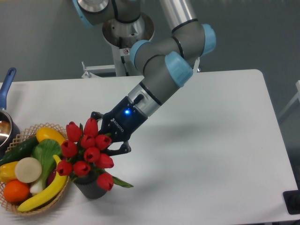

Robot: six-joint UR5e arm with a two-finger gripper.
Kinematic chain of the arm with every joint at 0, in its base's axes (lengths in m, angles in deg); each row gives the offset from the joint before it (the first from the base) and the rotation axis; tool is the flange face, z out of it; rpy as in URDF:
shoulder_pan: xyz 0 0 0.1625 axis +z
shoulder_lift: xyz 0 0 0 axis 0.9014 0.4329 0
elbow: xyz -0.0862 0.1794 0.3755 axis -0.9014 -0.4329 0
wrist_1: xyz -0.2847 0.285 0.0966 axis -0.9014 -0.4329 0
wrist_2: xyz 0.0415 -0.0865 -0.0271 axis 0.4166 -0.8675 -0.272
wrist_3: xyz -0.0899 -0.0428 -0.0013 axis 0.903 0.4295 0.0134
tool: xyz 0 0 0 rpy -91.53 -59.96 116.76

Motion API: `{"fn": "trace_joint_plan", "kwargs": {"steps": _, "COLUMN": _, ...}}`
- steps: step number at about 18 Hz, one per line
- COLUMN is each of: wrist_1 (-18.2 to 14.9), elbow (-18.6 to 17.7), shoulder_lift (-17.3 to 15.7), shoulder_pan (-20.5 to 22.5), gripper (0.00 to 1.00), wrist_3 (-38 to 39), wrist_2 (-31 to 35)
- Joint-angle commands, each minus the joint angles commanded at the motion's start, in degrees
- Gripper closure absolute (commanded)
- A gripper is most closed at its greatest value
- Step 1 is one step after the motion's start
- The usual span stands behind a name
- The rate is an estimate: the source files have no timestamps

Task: Pick up the flowers from the vase
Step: 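Lift the gripped tulips up out of the grey vase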

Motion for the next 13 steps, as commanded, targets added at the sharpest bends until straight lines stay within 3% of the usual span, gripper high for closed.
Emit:
{"fn": "trace_joint_plan", "kwargs": {"steps": 4, "wrist_1": -0.1, "elbow": 6.1, "shoulder_lift": 0.7, "shoulder_pan": 2.1, "gripper": 1.0, "wrist_3": 7.8, "wrist_2": -3.9}}
{"fn": "trace_joint_plan", "kwargs": {"steps": 13, "wrist_1": -0.2, "elbow": 7.8, "shoulder_lift": 0.1, "shoulder_pan": 4.5, "gripper": 1.0, "wrist_3": 12.3, "wrist_2": -5.9}}
